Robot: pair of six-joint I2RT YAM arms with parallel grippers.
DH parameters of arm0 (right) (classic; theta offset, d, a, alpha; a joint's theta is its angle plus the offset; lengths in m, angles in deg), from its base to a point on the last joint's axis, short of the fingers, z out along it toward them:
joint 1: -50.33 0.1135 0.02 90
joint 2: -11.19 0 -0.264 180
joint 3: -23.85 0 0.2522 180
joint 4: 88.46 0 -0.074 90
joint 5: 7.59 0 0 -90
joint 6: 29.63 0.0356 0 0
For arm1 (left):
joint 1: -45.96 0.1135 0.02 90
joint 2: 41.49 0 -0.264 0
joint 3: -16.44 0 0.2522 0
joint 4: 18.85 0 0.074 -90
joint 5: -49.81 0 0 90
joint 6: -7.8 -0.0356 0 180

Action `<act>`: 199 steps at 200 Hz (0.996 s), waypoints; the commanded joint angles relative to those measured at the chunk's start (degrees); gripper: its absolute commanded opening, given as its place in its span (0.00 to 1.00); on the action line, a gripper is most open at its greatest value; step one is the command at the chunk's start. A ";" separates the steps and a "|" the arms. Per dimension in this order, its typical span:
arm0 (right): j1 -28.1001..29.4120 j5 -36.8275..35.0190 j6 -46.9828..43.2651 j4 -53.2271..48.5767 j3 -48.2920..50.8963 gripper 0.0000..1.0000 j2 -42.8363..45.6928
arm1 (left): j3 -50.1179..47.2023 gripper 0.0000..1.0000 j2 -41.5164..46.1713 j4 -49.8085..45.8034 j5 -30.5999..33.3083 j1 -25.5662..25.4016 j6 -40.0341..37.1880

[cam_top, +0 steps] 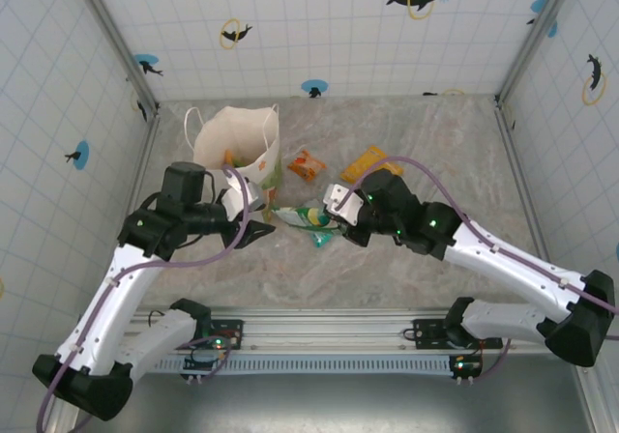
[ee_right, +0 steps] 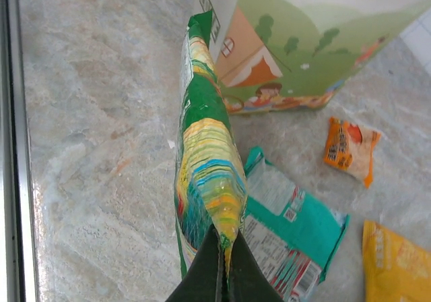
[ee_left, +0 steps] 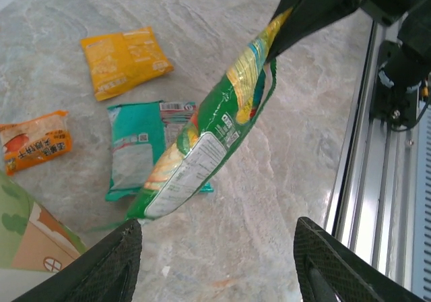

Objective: Place the snacks into the paper bag

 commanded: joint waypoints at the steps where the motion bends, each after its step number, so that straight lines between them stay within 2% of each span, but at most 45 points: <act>1: -0.14 4.12 -4.25 -0.30 -4.20 0.00 -1.18 | 2.11 0.62 -2.34 -2.13 2.02 -1.13 -5.27; 6: -0.14 4.44 -4.32 -0.30 -4.42 0.00 -1.39 | 2.14 0.62 -2.69 -1.98 2.54 -3.38 -5.40; 35: -0.05 5.99 -4.70 0.48 -5.44 0.00 -2.17 | 2.82 0.64 -5.19 -1.51 6.90 -7.24 -6.08; 102: 0.38 7.97 -5.25 0.65 -6.82 0.00 -2.95 | 4.80 0.63 -10.29 -0.36 9.51 -10.62 -7.47; 199: 1.45 8.14 -4.53 3.70 -6.30 0.00 -1.96 | 4.87 0.44 -14.47 -0.50 12.37 -14.90 -6.86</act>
